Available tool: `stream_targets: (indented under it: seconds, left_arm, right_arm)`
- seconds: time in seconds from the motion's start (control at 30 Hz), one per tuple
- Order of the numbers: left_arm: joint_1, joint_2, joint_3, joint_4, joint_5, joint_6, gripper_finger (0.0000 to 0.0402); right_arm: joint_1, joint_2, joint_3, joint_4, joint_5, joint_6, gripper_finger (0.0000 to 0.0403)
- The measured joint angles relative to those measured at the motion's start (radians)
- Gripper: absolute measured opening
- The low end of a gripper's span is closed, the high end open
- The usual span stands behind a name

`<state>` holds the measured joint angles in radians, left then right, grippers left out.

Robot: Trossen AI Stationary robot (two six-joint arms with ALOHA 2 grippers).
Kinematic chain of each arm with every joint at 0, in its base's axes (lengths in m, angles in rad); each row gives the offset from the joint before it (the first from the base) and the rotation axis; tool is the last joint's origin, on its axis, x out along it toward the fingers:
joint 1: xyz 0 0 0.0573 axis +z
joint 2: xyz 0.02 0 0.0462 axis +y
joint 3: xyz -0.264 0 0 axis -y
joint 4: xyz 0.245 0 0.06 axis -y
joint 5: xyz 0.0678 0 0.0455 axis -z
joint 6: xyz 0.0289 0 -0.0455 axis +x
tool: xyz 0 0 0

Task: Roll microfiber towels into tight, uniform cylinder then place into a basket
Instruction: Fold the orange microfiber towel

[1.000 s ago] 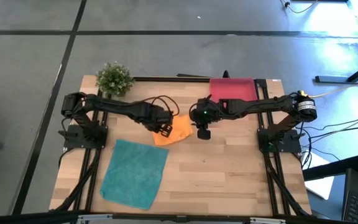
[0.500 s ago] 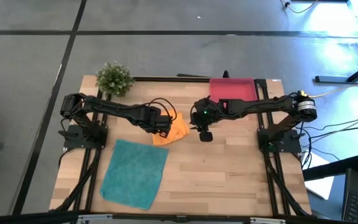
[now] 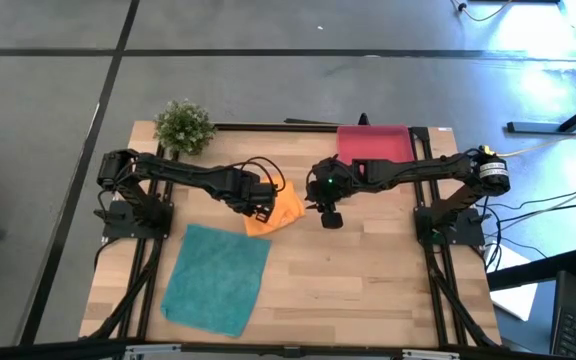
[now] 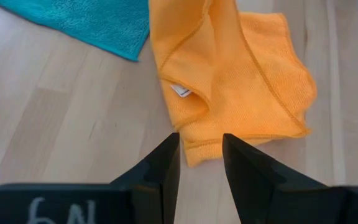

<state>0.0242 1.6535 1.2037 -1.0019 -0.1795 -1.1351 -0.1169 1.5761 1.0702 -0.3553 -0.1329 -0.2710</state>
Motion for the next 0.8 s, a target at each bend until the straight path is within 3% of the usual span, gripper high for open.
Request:
stream_targets:
  seconds: [0.2,0.37,0.57,0.8]
  left_arm:
    - [0.006,0.0,0.0,0.0,-0.002,0.004,0.008]
    - [0.028,-0.013,0.0,-0.008,-0.007,0.002,0.0083]
    - [0.027,-0.11,0.0,-0.039,-0.03,-0.005,0.0083]
    - [-0.021,-0.223,0.001,-0.065,-0.048,-0.038,0.008]
  right_arm:
    - [0.0,0.0,0.0,0.004,0.0,0.0,0.0122]
    - [0.0,0.037,-0.001,0.095,-0.001,-0.004,0.0122]
    - [0.003,0.13,-0.002,0.233,-0.072,-0.063,0.0122]
    - [0.006,0.233,-0.002,0.325,-0.082,-0.183,0.0122]
